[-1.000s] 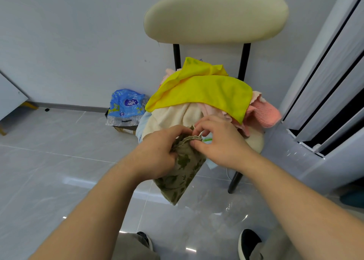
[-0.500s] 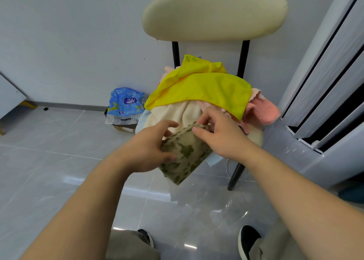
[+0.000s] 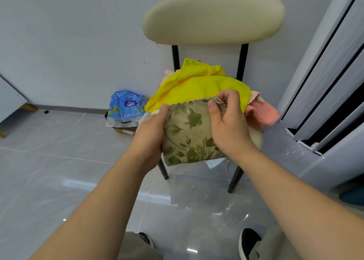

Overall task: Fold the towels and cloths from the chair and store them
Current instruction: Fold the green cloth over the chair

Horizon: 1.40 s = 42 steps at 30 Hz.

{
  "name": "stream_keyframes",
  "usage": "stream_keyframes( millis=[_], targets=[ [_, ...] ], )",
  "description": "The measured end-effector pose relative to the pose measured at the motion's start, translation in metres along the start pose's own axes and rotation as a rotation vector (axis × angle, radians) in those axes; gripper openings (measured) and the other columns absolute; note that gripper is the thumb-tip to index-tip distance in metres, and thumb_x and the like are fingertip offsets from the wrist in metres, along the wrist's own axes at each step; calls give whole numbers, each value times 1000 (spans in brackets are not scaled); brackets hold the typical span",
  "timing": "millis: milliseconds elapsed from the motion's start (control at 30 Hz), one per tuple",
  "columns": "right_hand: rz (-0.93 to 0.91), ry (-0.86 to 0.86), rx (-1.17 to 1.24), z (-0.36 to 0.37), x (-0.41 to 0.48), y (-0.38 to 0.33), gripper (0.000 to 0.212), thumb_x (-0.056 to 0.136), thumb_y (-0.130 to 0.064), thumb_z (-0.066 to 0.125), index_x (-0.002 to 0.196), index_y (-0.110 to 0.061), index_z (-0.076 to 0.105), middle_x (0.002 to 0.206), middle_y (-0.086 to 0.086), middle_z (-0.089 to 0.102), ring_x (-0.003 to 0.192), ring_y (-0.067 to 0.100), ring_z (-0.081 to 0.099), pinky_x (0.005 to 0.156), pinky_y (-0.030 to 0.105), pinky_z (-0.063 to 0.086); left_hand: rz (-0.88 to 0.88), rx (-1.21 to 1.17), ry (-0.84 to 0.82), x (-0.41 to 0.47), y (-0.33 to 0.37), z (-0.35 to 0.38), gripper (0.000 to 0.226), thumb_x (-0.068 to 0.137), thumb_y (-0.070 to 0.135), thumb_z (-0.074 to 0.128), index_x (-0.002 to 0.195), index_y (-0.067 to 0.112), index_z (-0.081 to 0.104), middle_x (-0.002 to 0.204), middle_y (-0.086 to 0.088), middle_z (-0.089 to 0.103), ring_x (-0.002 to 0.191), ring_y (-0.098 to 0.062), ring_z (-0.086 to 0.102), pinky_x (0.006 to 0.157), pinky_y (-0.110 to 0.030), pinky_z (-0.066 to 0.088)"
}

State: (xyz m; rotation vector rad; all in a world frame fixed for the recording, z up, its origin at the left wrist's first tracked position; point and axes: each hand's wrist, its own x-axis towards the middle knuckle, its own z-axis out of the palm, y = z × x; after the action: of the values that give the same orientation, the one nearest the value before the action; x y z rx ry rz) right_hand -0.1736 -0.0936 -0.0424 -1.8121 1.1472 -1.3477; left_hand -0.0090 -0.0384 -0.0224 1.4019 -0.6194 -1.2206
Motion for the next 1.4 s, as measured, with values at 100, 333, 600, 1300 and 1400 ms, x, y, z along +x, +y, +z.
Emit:
stream_keyframes(
  millis=[100,333,600,1300,1400],
  targets=[
    [13,36,11,-2,6,-2,15,102,-23,56,106,-19,42,90,-17,49,78,-4,48,67,6,35,-38,73,-18,-4,-6,7,29,98,33,62,111,8,70,104,-11,76,100,-28,73,91,-44,57],
    [824,-178,710,-3,14,-1,46,91,-37,72,128,-14,60,114,12,73,98,25,74,86,48,59,343,529,267,2,-7,5,27,93,50,58,93,23,62,87,-9,71,82,-25,68,81,-51,55],
    [877,-409,726,2,5,9,36,96,-42,64,127,-26,66,120,5,73,109,27,71,96,53,54,467,548,253,5,-5,0,20,98,41,57,93,21,59,78,-10,68,74,-27,65,72,-45,54],
    [590,-250,163,-3,6,5,32,98,-43,60,96,-14,74,93,0,77,90,20,73,87,44,60,-139,202,-156,4,1,-8,22,97,17,63,114,3,67,105,-12,76,92,-22,74,75,-33,61],
    [812,-454,473,-14,11,-2,19,98,-24,64,108,-10,72,104,11,77,100,29,73,97,51,54,-130,129,-131,5,7,-13,28,95,9,63,123,2,63,108,-13,75,88,-22,74,64,-29,59]
  ],
)
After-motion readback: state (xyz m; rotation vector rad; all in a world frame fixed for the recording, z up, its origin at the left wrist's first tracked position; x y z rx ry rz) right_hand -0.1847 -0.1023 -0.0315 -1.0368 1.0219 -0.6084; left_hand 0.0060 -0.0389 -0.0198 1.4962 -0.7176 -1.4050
